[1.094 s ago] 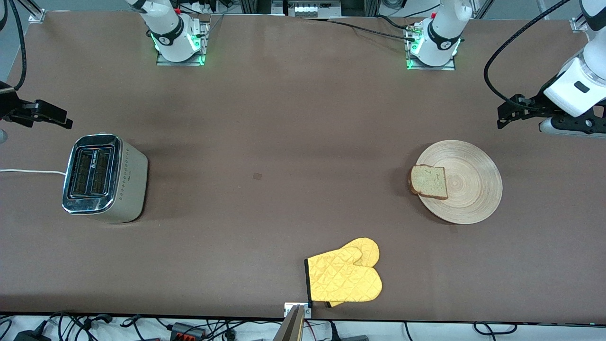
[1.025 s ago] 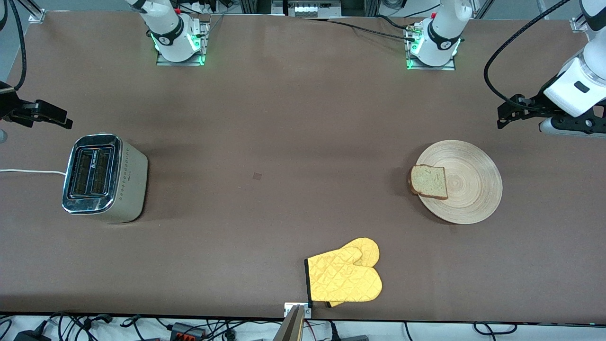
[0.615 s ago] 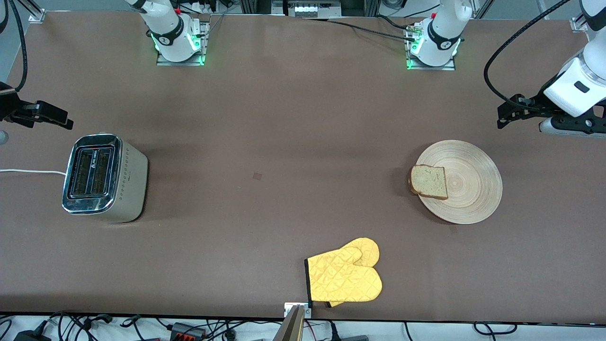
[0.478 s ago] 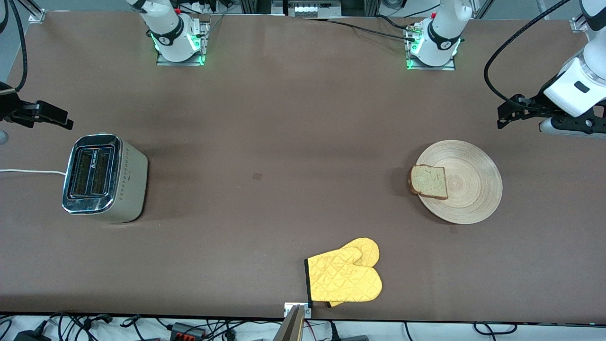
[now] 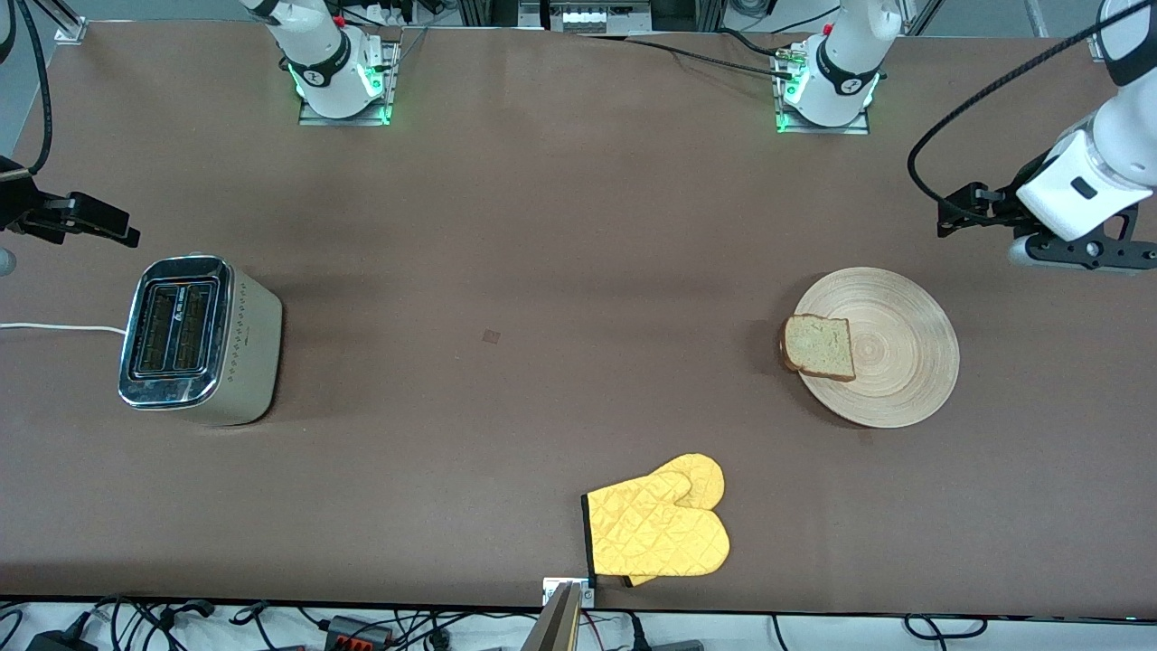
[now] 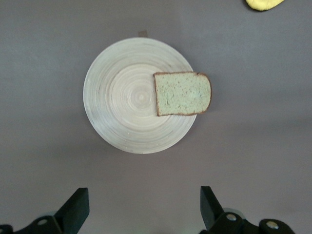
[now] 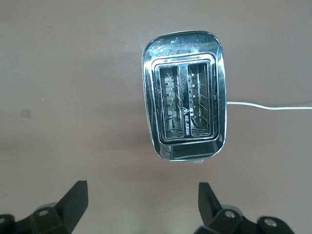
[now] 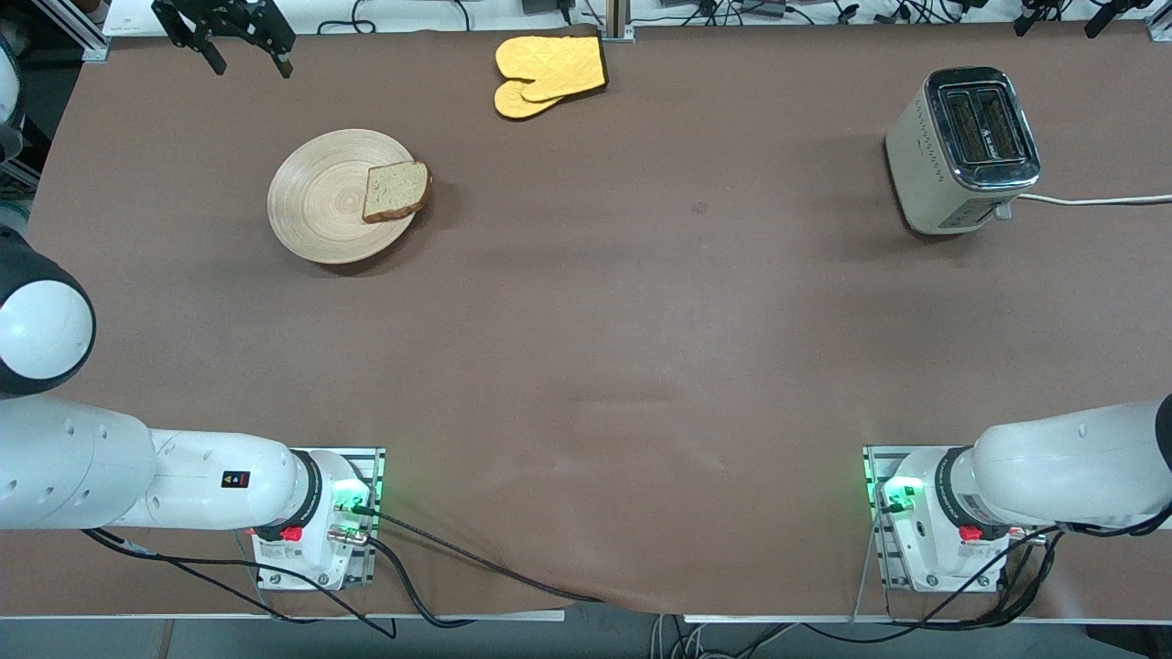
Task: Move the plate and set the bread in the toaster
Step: 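Lower the left gripper to the rim of the wooden plate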
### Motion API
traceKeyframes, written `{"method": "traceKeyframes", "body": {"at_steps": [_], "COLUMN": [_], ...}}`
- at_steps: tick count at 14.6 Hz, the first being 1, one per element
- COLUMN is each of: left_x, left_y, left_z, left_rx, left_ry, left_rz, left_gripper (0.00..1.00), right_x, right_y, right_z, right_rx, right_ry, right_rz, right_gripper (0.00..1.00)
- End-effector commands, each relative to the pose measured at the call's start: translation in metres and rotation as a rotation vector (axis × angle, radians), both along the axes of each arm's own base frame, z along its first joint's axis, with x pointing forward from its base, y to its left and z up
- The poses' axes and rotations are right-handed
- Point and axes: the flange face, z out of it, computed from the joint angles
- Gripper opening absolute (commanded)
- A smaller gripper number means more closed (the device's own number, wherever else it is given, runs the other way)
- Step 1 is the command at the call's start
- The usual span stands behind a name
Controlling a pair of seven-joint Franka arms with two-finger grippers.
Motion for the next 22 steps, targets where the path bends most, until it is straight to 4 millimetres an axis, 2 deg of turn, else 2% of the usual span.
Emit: {"method": "traceKeyframes", "body": {"at_steps": [1,2,3,4,5,6,9,15,19,21,22], "left_x": [0.022,0.034,0.041,0.045,0.049,0.05,0.048,0.041,0.024,0.018,0.017], "left_y": [0.016,0.026,0.051,0.067,0.08,0.104,0.168,0.262,0.3,0.305,0.306], "left_z": [-0.013,-0.03,-0.037,-0.043,-0.058,-0.071,-0.112,-0.21,-0.311,-0.346,-0.356], "left_rx": [0.003,0.005,-0.007,-0.019,-0.03,-0.054,-0.24,-0.48,-0.732,-0.839,-0.863], "left_ry": [0.043,0.069,0.076,0.082,0.101,0.117,0.139,0.101,0.061,0.006,-0.014], "left_rz": [0.019,0.018,0.023,0.004,-0.011,-0.006,0.083,0.082,0.092,0.06,0.056], "left_gripper": [1.0,1.0,1.0,1.0,1.0,1.0,1.0,1.0,1.0,1.0,1.0], "right_x": [0.002,0.002,0.002,0.002,0.002,0.002,0.002,0.002,0.002,0.002,0.003], "right_y": [-0.001,-0.002,-0.002,-0.002,-0.001,-0.001,-0.001,-0.001,-0.001,-0.001,-0.001], "right_z": [0.005,0.005,0.005,0.005,0.005,0.005,0.005,0.005,0.005,0.005,0.004], "right_rx": [0.004,0.004,0.004,0.004,0.004,0.004,0.004,0.005,0.005,0.005,0.006], "right_ry": [0.002,0.002,0.002,0.002,0.002,0.002,0.002,0.001,0.001,0.001,0.003], "right_rz": [0.002,0.0,0.0,0.0,0.002,0.002,0.002,0.002,0.002,0.002,0.002], "right_gripper": [1.0,1.0,1.0,1.0,1.0,1.0,1.0,1.0,1.0,1.0,1.0]}}
